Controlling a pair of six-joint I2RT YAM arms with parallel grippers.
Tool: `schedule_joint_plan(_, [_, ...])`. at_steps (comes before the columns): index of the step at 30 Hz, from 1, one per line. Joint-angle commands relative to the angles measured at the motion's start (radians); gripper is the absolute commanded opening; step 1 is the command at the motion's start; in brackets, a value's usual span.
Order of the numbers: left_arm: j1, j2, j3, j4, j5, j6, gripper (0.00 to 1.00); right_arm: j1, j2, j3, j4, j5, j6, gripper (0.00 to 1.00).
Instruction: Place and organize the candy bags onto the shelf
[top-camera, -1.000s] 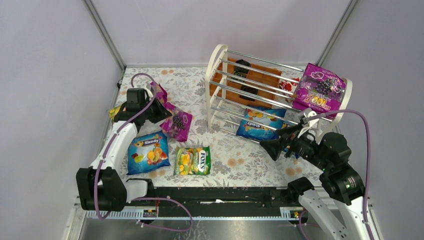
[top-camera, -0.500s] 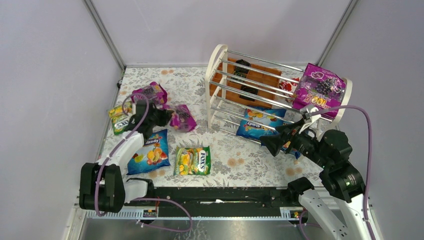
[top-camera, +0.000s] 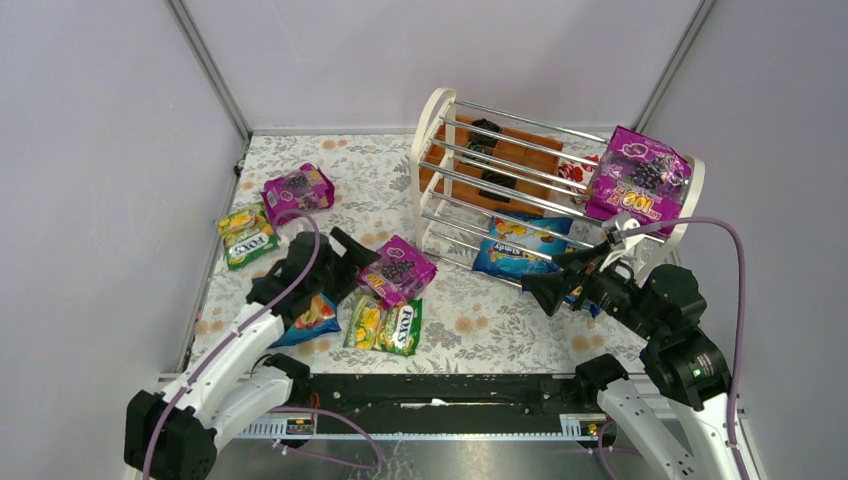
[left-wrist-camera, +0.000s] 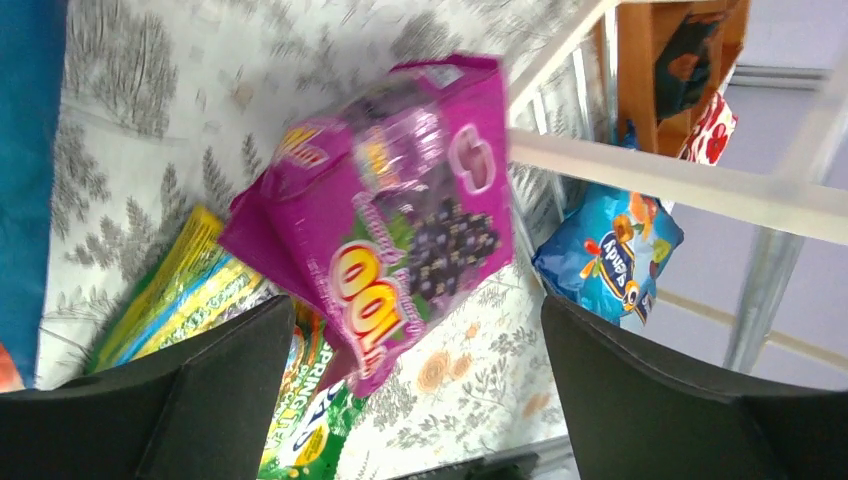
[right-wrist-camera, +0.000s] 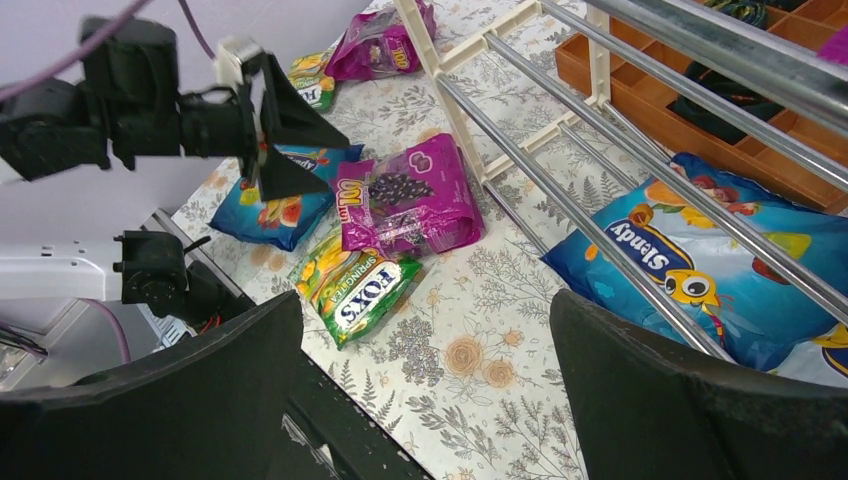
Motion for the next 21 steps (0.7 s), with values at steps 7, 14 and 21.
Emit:
schedule_joint_plan(7, [0.03, 0.345, 0.423, -0.197, 0.052, 0.708, 0.99, 0.008, -0.02, 0.008, 0.028, 0.004, 0.001, 1.0])
schedule_joint_plan(14, [0.054, 0.534, 0.45, -0.16, 0.177, 0.775, 0.98, 0.008, -0.035, 0.03, -0.002, 0.015, 0.002, 1.0])
schedule_joint_plan(21, [0.011, 0.449, 0.247, 0.013, 0.231, 0.616, 0.71, 0.008, -0.035, 0.012, 0.005, 0.014, 0.009, 1.0])
